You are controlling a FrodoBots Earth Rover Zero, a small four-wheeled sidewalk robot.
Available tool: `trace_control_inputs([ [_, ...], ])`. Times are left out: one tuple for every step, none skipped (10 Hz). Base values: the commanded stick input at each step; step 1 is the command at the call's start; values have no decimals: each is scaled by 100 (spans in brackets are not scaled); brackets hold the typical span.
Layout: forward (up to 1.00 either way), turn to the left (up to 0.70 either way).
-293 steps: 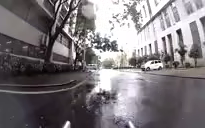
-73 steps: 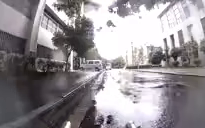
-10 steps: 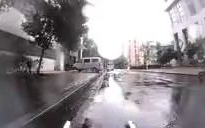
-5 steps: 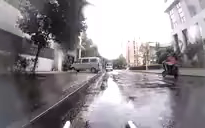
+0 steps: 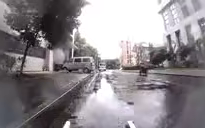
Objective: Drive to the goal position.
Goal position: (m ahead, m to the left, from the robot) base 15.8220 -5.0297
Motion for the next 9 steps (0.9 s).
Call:
trace_control_inputs([
  [70, 0],
  [70, 0],
  [70, 0],
  [70, 0],
  [70, 0],
  [70, 0],
  [70, 0],
  [70, 0],
  [70, 0],
])
